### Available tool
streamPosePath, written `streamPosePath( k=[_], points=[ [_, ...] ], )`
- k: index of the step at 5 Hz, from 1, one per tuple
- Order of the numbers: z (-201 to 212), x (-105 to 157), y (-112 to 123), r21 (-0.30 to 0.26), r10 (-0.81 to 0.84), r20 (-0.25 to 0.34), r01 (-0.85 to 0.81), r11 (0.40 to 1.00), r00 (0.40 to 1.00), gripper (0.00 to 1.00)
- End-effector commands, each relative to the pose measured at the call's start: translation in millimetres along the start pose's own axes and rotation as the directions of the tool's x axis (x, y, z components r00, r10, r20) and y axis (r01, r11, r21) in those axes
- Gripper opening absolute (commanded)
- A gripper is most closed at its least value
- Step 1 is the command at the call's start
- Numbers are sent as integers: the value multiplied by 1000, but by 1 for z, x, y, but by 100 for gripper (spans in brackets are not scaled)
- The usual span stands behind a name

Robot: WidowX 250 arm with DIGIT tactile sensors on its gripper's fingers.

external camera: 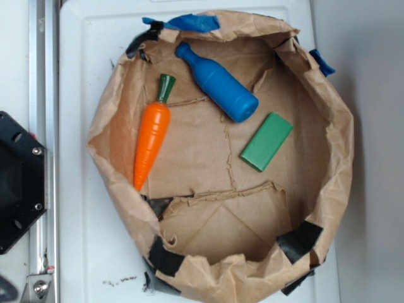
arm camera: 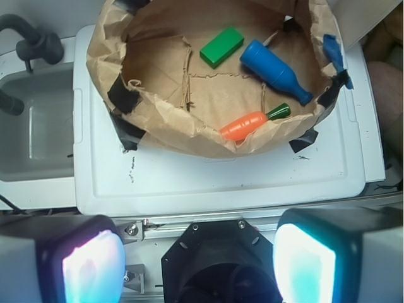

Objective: Grab the carrot.

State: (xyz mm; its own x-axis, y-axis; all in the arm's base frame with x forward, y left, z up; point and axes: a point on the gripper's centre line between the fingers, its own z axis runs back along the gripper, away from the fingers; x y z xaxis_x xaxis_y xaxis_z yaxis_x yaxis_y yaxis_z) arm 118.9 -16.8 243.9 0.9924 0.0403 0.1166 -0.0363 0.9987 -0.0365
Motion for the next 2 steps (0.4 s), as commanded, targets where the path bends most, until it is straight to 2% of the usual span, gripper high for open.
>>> streamPosePath(
  k=[1,2],
  points=[
    [0,0,0,0,0,0,0,1000,1000,100],
    [-16,48,-11,15,242,-41,-241,970,970,100]
  ],
)
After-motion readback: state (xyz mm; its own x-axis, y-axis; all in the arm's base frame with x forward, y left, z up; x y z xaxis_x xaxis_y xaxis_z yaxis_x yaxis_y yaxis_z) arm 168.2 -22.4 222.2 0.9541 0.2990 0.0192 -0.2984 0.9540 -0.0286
